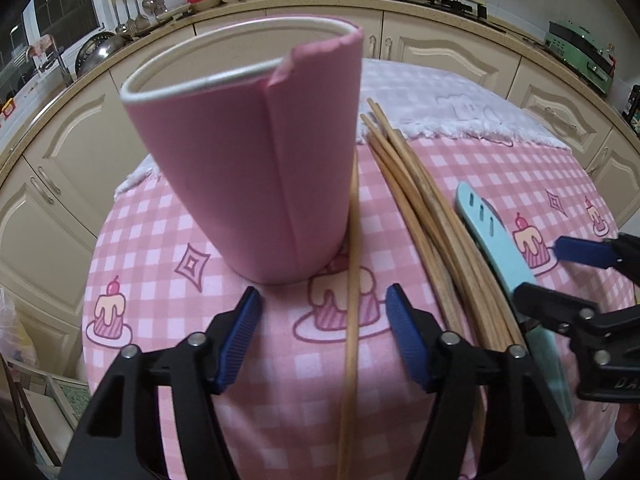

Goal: Organize utensils
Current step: 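Grasp a single chopstick with the left tool while the right tool grasps the blue knife, then lift the chopstick with the left tool while the right tool lifts the knife into the pink cup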

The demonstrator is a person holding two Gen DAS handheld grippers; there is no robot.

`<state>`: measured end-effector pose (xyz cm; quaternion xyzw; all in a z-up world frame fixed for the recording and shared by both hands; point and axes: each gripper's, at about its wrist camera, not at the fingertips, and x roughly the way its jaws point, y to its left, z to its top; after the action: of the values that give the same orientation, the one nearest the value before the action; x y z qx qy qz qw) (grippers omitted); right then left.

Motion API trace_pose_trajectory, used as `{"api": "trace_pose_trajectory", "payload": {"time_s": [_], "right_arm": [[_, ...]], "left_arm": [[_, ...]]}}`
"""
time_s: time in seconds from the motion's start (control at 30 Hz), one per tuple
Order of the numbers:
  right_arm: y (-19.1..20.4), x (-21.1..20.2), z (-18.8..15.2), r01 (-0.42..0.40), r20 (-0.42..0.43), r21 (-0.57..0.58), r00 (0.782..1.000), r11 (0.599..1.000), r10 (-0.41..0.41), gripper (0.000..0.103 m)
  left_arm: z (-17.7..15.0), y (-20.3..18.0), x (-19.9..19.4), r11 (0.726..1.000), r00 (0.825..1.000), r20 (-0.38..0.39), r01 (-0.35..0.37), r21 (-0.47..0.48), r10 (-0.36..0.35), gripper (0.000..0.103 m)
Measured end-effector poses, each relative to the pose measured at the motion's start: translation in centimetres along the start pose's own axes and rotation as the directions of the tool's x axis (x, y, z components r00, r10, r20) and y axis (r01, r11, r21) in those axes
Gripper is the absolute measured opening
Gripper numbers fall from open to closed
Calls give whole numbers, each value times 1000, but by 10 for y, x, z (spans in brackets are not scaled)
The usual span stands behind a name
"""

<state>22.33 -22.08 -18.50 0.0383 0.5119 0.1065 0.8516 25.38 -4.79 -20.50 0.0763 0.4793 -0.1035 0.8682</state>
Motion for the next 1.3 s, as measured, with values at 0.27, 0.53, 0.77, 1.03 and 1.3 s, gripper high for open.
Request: {"api": "trace_pose_trajectory", "payload": {"time_s": [0.27,0.53,0.77,1.03,1.3], "right_arm": [[8,9,16,-33,-43,-38,999,999,31,46],[7,10,18,-64,-61,-27,996,998,62,27],[-2,-5,15,-113,-15,14,993,994,113,26],[-30,-34,10,-220,138,113,969,969,204,26],[-39,-60,24,-299,279,129,926,945,255,26]], "left_arm": [[8,-9,4,1000,1000,1,9,-6,-9,38],[7,-16,1,999,999,7,41,12,-41,6],[-1,-8,-6,996,996,12,83,-11,-83,5],[-11,-3,-37,978,973,119,204,-32,-199,5],[2,3,-92,955,899,348,294,-31,-265,5]]}}
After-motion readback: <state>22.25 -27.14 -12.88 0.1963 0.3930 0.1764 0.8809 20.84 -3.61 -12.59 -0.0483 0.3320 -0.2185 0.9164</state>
